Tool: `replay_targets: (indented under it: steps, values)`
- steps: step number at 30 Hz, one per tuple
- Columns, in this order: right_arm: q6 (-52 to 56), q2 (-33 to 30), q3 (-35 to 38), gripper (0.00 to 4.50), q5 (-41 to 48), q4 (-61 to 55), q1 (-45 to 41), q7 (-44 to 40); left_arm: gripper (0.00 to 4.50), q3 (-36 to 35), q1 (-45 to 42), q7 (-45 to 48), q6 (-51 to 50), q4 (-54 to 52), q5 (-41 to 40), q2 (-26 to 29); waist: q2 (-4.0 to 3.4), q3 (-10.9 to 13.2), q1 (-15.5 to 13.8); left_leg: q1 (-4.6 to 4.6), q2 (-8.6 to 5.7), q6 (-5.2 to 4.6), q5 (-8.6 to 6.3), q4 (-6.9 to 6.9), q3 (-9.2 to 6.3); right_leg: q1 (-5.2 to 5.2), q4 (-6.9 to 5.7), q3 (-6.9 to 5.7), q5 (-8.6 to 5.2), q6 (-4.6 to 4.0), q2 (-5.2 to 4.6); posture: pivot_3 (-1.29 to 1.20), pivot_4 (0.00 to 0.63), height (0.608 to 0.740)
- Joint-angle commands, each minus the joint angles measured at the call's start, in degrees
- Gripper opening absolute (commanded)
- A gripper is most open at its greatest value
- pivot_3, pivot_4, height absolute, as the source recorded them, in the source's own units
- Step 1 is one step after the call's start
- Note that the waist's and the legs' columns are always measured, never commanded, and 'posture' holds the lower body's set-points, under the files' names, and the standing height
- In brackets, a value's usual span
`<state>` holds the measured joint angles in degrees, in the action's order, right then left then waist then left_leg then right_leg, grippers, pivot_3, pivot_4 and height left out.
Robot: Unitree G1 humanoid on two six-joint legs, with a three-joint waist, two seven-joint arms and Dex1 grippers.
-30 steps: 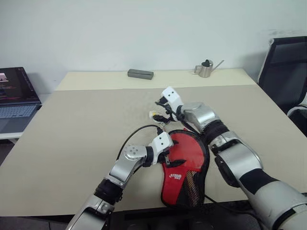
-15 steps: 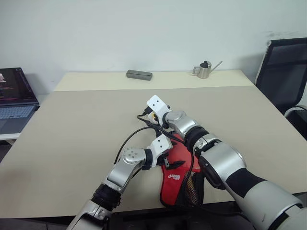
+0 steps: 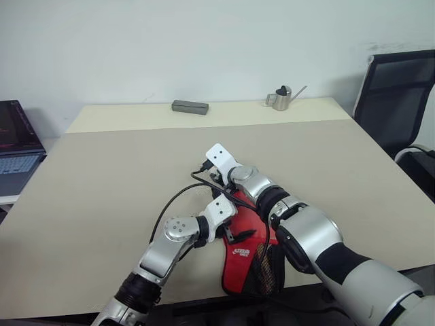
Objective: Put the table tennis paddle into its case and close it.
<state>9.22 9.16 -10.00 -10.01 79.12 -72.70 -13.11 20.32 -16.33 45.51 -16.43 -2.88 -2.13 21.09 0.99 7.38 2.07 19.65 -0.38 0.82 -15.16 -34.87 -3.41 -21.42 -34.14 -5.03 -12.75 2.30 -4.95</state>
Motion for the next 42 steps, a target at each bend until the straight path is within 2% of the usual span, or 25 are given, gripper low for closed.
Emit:
replay_targets:
  steps: [1,5,9,13,21,24,26,28,31,32,40,41,42]
  values:
    - [-0.5,2.1,1.4,1.51,-0.6,-0.9,-0.7,1.8,4.50,1.3,2.7,0.3,-2.2,0.9,1.6,2.0,0.00,0.0,0.0,0.00,0.00,0.00,0.00,0.00,-0.01,0.00,0.00,-0.01,-0.01,-0.02,0.01,0.00,0.150,0.740]
    - [-1.2,1.0,0.6,0.07,-2.0,-1.0,-0.9,2.4,4.50,1.4,3.1,0.4,-2.1,0.9,1.7,2.7,0.01,0.0,0.0,-0.03,0.00,-0.01,0.00,0.02,0.00,0.00,-0.01,0.00,-0.04,-0.07,0.02,0.00,0.150,0.740]
    - [-2.4,-1.9,-0.6,0.03,-4.4,-1.1,-1.2,2.5,4.50,1.2,2.9,0.6,-2.0,1.4,1.4,2.8,0.02,0.0,0.1,-0.05,0.00,-0.01,-0.01,0.03,0.00,0.01,-0.02,-0.01,-0.06,-0.09,0.04,0.00,0.150,0.740]
    - [-3.6,-7.7,-2.2,0.03,-7.5,-1.2,-1.2,2.0,4.50,1.2,2.3,0.5,-1.7,2.5,1.2,2.2,0.05,0.0,-0.2,-0.05,-0.01,-0.01,0.00,0.02,-0.02,0.04,-0.01,-0.01,-0.06,-0.09,0.04,0.00,0.150,0.740]
    - [-4.3,-15.9,-2.9,0.03,-9.3,-2.1,-0.3,-5.3,4.50,1.0,1.0,0.9,-0.7,4.1,0.9,2.0,0.18,-0.1,0.1,-0.16,-0.03,-0.02,-0.01,0.05,0.18,0.07,-0.02,0.30,-0.06,-0.10,0.09,0.00,0.150,0.740]
    - [-3.8,-17.4,-1.4,0.03,-7.6,-3.1,0.0,-10.4,4.50,0.8,0.4,1.2,-0.2,4.9,0.6,1.9,0.24,-0.1,0.1,-0.23,-0.02,-0.02,-0.01,0.05,0.23,0.10,-0.04,0.63,-0.07,-0.09,0.17,0.00,0.150,0.740]
    - [-3.9,-17.6,-0.1,0.03,-5.9,-4.0,-0.2,-12.5,4.50,0.8,0.0,1.4,0.1,5.4,0.6,1.8,0.27,-0.2,0.1,-0.25,-0.02,-0.02,-0.01,0.04,0.28,0.10,-0.02,1.17,-0.07,-0.09,0.58,0.00,0.150,0.740]
    - [-2.5,-17.0,3.2,0.03,-2.1,-4.8,-0.8,-14.8,4.50,0.7,-0.4,1.6,0.4,5.9,0.5,1.7,0.28,-0.2,0.1,-0.25,0.00,-0.02,-0.01,0.04,0.26,0.11,-0.02,1.37,-0.07,-0.09,0.69,0.00,0.150,0.740]
    - [-0.8,-16.1,10.2,0.61,5.0,-6.7,-2.8,-15.7,4.50,0.7,-1.3,1.8,1.0,6.8,0.5,1.5,0.26,-0.2,0.1,-0.25,0.05,-0.02,-0.01,0.04,0.24,0.11,-0.02,1.46,-0.05,-0.12,0.78,0.00,0.150,0.740]
    - [-0.6,-15.9,11.3,0.95,6.0,-7.0,-3.3,-15.1,4.50,0.7,-1.5,1.9,1.1,7.0,0.5,1.4,0.25,-0.2,0.0,-0.25,0.07,-0.02,-0.01,0.04,0.24,0.11,-0.02,1.48,-0.04,-0.14,0.78,0.00,0.150,0.740]
    - [0.5,-13.1,11.5,3.67,6.1,-5.5,-3.7,-11.5,4.50,-0.7,-2.7,1.6,1.0,7.6,-1.0,-0.7,0.26,-0.2,-0.2,-0.22,0.05,-0.02,-0.01,0.03,0.19,0.12,-0.01,1.57,-0.06,-0.19,0.78,0.00,0.150,0.740]
    - [0.3,-12.5,11.3,3.96,5.8,-5.1,-3.6,-10.2,4.50,-1.1,-2.7,1.5,0.9,7.4,-1.4,-1.0,0.26,-0.2,-0.2,-0.22,0.04,-0.02,-0.01,0.03,0.19,0.12,-0.01,1.62,-0.06,-0.19,0.78,0.00,0.150,0.740]
    - [0.1,-12.0,11.2,3.96,5.4,-4.6,-3.4,-8.4,4.50,-1.3,-2.7,1.4,0.9,7.2,-1.5,-1.1,0.27,-0.2,-0.2,-0.20,0.03,-0.02,-0.01,0.03,0.19,0.11,-0.01,1.65,-0.06,-0.19,0.78,0.00,0.150,0.740]
